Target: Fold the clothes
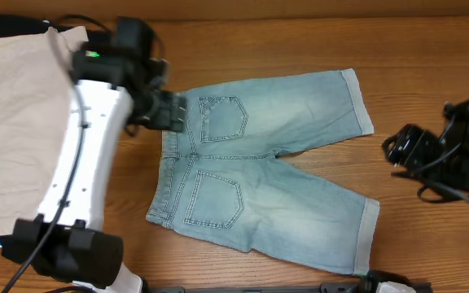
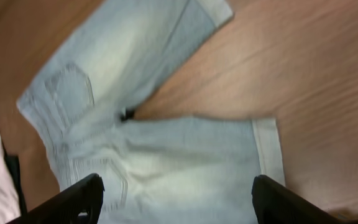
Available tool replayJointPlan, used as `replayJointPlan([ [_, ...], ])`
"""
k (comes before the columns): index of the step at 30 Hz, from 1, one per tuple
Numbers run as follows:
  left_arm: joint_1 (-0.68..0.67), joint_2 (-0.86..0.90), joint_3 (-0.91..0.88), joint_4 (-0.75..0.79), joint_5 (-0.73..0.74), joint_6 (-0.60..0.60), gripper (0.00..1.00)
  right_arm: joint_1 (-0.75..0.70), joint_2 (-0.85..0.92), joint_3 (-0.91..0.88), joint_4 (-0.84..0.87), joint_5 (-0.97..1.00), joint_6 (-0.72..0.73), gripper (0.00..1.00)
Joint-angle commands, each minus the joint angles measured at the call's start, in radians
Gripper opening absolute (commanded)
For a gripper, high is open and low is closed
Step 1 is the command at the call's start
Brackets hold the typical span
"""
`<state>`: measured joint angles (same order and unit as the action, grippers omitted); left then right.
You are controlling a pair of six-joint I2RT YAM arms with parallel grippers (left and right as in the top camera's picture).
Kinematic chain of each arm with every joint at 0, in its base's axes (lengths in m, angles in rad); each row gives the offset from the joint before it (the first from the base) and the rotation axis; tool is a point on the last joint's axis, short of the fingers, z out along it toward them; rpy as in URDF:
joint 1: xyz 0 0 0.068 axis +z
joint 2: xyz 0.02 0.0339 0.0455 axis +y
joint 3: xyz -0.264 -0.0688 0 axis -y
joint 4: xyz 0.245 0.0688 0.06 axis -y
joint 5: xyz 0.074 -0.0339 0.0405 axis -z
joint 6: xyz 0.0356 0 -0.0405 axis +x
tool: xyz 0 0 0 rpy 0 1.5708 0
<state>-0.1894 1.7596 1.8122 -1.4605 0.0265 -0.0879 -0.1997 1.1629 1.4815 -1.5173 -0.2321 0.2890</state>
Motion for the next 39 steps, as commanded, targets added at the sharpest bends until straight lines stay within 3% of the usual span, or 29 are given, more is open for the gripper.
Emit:
replayJointPlan([
  [1,-0.079,-0.006,-0.157,0.090,0.040,-0.026,1.00,0.055,-0.008,-0.074,-0.006,-0.014,0.030,0.80],
  [8,-0.140,-0.006,-0.414,0.349,0.083,-0.032,1.00,0.217,-0.002,-0.293,0.107,0.041,0.162,0.80],
  [15,-0.137,-0.004,-0.555,0.527,0.082,-0.031,1.00,0.351,0.043,-0.527,0.327,0.093,0.249,0.72],
  [28,-0.136,0.122,-0.559,0.535,0.081,-0.021,1.00,0.396,0.401,-0.593,0.467,0.121,0.285,0.73],
  [39,-0.063,0.249,-0.559,0.603,0.079,-0.023,1.00,0.396,0.573,-0.592,0.648,0.151,0.280,0.76],
])
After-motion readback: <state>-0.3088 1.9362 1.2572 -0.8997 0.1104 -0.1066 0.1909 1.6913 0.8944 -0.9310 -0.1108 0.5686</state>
